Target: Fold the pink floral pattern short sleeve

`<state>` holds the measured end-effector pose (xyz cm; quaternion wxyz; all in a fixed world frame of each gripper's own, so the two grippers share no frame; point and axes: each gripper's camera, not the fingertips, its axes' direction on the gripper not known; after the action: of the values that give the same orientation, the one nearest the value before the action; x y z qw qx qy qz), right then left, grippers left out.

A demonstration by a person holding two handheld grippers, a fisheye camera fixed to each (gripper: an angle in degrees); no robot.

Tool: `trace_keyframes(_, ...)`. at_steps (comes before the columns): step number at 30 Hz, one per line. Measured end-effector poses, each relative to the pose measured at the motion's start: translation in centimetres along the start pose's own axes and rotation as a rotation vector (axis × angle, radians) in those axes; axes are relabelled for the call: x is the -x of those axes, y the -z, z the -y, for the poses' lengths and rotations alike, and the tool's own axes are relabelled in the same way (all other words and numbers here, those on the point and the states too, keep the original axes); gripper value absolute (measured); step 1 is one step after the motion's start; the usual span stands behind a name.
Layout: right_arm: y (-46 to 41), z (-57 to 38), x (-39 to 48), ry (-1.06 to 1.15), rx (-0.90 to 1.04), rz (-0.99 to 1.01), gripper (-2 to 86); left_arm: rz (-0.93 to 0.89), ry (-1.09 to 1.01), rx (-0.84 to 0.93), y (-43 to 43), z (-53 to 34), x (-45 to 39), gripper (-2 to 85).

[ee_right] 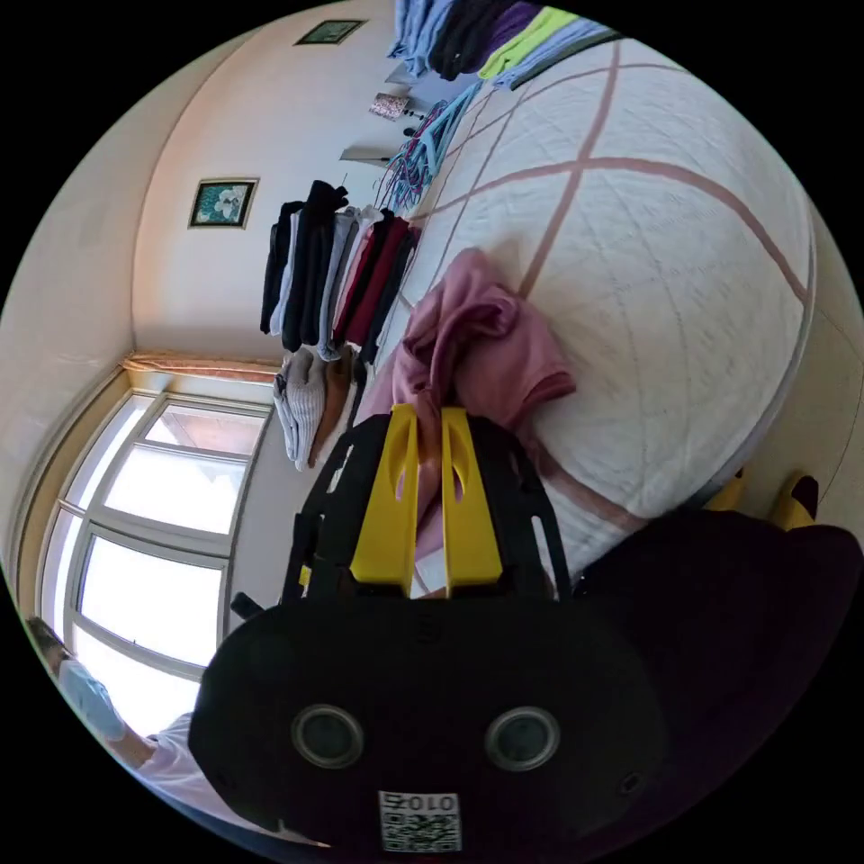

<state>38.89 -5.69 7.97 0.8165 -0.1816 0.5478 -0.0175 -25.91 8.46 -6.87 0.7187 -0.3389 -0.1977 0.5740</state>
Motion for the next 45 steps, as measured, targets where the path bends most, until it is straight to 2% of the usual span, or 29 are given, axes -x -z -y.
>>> trace_keyframes(2, 0.1, -0.4, -1.9, -0.001, -0.018, 0.063, 5.5, 0.007, -0.079, 0.032, -2.1, 2.6, -2.3, 2.1)
trace_keyframes(7, 0.4, -1.1, -3.2, 0.024, -0.036, 0.071, 5.9, 0.025, -0.401, 0.096, -10.2, 8.6, -11.9, 4.6)
trace_keyframes(12, 1.4, -1.8, -4.9, 0.04, -0.029, 0.051, 5.4, -0.046, -0.485, 0.151, -16.7, 11.9, -15.8, 6.0)
trace_keyframes(15, 1.7, -1.8, -6.2, 0.03, -0.005, 0.05, 3.9, -0.018, -0.525, 0.233, -19.8, 13.1, -16.9, 6.2)
trace_keyframes(18, 1.8, -1.6, -6.0, 0.074, 0.028, 0.062, 3.5, -0.034, -0.494, 0.257, -21.2, 13.8, -16.4, 6.4)
trace_keyframes(21, 2.4, -2.0, -4.1, 0.219, 0.016, 0.09, 3.5, -0.081, -0.44, 0.261, -21.7, 14.5, -15.3, 6.9)
trace_keyframes(23, 1.7, -2.2, -4.8, 0.199, 0.074, -0.097, 3.7, -0.094, -0.432, 0.269, -22.1, 14.7, -15.0, 7.4)
trace_keyframes(25, 1.4, -2.5, -6.3, 0.162, 0.111, -0.166, 4.0, -0.12, -0.432, 0.276, -22.3, 15.1, -14.7, 8.5)
trace_keyframes(27, 2.2, -3.0, -6.2, 0.18, 0.071, -0.188, 4.5, -0.149, -0.409, 0.252, -21.6, 15.8, -13.9, 9.1)
trace_keyframes(29, 3.2, -3.1, -4.2, 0.24, 0.006, -0.313, 5.4, -0.154, -0.35, 0.182, -20.3, 16.8, -12.2, 9.7)
trace_keyframes(31, 3.3, -2.5, -1.8, 0.314, -0.024, -0.373, 6.1, -0.114, -0.217, 0.124, -19.8, 18.7, -8.4, 10.3)
trace_keyframes(34, 0.8, -0.2, 2.3, 0.42, 0.03, -0.434, 7.7, -0.083, -0.001, 0.13, -21.9, 21.4, -2.3, 11.2)
trace_keyframes(38, -5.1, 3.4, 5.6, 0.465, 0.157, -0.476, 9.3, -0.25, 0.191, 0.161, -26.7, 23.3, 3.6, 10.8)
trace_keyframes(42, -9.8, 5.6, 4.8, 0.419, 0.249, -0.59, 8.0, -0.225, 0.114, 0.19, -29.7, 25.3, 3.4, 6.4)
trace_keyframes(45, -10.7, 6.1, 4.3, 0.394, 0.251, -0.577, 4.6, -0.243, 0.005, 0.256, -31.5, 26.1, 2.3, 2.3)
